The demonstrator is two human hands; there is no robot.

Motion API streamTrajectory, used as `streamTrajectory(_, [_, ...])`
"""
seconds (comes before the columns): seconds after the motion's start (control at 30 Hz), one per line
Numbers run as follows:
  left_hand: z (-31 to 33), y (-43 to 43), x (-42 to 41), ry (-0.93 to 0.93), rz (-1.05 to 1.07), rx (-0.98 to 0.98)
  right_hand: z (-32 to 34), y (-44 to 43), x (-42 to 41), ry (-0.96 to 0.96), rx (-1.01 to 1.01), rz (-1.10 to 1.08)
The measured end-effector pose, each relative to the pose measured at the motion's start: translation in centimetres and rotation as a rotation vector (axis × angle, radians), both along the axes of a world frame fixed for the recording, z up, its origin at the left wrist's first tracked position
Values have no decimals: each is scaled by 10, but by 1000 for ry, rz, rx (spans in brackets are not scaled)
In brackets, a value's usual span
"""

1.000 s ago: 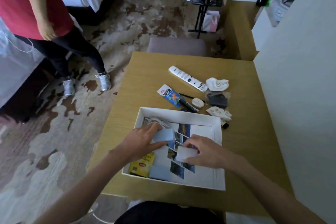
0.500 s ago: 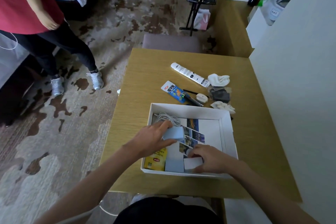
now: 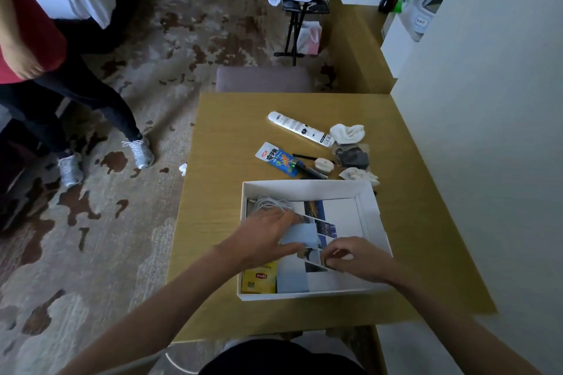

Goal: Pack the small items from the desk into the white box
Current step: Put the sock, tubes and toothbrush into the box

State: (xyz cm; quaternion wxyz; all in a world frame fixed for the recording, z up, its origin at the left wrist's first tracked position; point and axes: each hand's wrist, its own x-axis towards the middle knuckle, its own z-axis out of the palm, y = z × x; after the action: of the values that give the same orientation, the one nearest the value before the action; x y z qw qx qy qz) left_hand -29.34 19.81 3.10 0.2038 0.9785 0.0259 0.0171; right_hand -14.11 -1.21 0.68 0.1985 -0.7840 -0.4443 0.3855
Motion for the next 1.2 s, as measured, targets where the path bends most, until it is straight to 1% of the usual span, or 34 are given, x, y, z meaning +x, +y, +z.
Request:
streamTrajectory(0.1, [0, -16, 14, 10, -123, 94, 14, -8, 11, -15, 55, -152])
streamTrajectory(0.23, [-7, -47, 38, 55, -282, 306, 27, -26, 25, -103, 52, -134])
streamTrajectory(0.3, [-13, -62, 50, 97, -335, 350, 27, -36, 29, -174, 44, -150])
streamTrajectory(0.37, [-20, -75, 60, 150, -325, 316, 24, -45, 30, -256, 49, -152])
streamTrajectory(0.53, [-37, -100, 75, 316, -188, 170, 16, -49, 32, -434, 120, -105])
streamTrajectory(0.63, [-43, -105, 80, 363, -138, 82, 10, -47, 42, -506, 166, -213])
streamTrajectory(0.7, [-48, -107, 82, 394, -128, 37, 7, -45, 50, -488, 204, -283])
streamTrajectory(0.8, [-56, -106, 79, 471, -136, -44, 4, -44, 58, -446, 229, -269])
streamTrajectory(0.93, [-62, -87, 76, 598, -209, -182, -1, -41, 62, -381, 267, -288])
streamTrajectory(1.03, [-64, -78, 72, 609, -213, -217, -4, -37, 65, -349, 244, -279])
streamTrajectory(1.2, [-66, -84, 71, 581, -119, -235, -6, -35, 70, -277, 174, -228])
